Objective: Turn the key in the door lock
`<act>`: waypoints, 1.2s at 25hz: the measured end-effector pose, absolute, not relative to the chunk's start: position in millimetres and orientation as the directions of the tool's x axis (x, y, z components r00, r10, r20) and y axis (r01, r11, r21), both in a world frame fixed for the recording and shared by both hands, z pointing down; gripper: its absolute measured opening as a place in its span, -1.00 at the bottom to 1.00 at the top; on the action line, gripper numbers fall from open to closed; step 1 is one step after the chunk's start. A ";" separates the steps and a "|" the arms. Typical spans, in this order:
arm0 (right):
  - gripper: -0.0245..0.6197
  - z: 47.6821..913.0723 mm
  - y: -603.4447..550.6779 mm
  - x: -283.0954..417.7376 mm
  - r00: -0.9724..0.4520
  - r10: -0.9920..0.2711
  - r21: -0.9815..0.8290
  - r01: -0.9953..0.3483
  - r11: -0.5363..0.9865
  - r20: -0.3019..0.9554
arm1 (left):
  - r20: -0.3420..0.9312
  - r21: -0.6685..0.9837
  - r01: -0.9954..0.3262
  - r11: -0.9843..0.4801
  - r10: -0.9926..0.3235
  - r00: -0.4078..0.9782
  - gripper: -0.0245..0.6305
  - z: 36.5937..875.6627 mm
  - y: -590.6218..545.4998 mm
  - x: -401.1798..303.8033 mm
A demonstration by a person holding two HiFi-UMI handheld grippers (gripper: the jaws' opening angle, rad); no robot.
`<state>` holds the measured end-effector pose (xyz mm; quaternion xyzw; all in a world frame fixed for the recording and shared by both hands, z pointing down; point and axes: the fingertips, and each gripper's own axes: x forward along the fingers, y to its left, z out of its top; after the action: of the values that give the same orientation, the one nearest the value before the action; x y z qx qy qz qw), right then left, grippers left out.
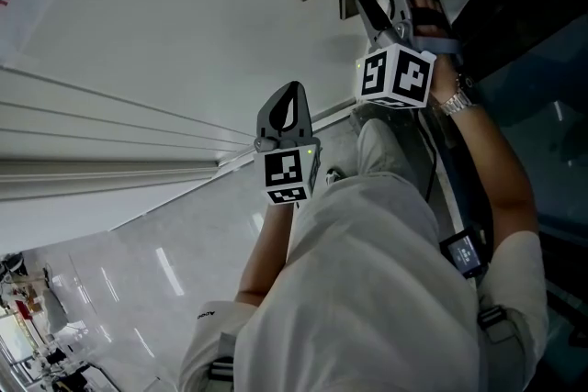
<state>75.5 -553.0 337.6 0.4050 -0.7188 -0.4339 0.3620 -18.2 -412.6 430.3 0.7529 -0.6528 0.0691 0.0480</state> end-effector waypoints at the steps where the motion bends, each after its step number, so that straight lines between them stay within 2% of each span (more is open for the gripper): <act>1: -0.39 339.8 -553.6 75.0 -0.405 -0.898 0.922 -0.253 0.294 0.175 | 0.166 -0.019 -0.989 -0.144 -0.976 0.139 -0.90 429.8 -412.4 -18.0; 8: -0.40 349.6 -556.0 77.2 -0.369 -0.910 0.945 -0.184 0.270 0.188 | 0.170 -0.014 -0.991 -0.131 -0.977 0.127 -0.90 431.6 -409.9 -24.7; 11: -0.46 355.0 -556.2 77.9 -0.361 -0.914 0.954 -0.155 0.257 0.187 | 0.170 -0.014 -0.991 -0.133 -0.977 0.129 -0.90 432.5 -409.4 -24.7; 18: -0.50 350.1 -556.4 76.0 -0.353 -0.921 0.942 -0.219 0.254 0.166 | 0.171 -0.012 -0.990 -0.140 -0.976 0.136 -0.90 432.1 -407.3 -25.1; 19: -0.60 346.3 -557.5 76.9 -0.346 -0.926 0.939 -0.243 0.244 0.151 | 0.170 -0.011 -0.990 -0.139 -0.976 0.135 -0.90 432.0 -407.0 -25.7; 20: -0.81 342.1 -558.7 78.0 -0.339 -0.930 0.932 -0.272 0.240 0.141 | 0.170 -0.010 -0.991 -0.136 -0.976 0.133 -0.90 431.9 -406.6 -26.3; 21: -0.88 338.9 -559.6 78.7 -0.334 -0.932 0.918 -0.307 0.251 0.143 | 0.170 -0.009 -0.991 -0.134 -0.977 0.130 -0.90 432.0 -406.0 -26.9; 26: -0.88 334.0 -560.4 80.2 -0.355 -0.914 0.769 -0.522 0.368 0.197 | 0.175 -0.006 -0.992 -0.122 -0.977 0.119 -0.90 434.0 -402.3 -28.6; 30: -0.89 330.3 -560.7 82.8 -0.389 -0.900 0.552 -0.714 0.430 0.197 | 0.176 -0.008 -0.994 -0.111 -0.978 0.108 -0.90 434.3 -400.4 -30.4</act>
<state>82.8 -560.7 330.3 0.4977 -0.8107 -0.1932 0.2403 -30.4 -400.4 434.3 0.7423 -0.6642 0.0686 0.0562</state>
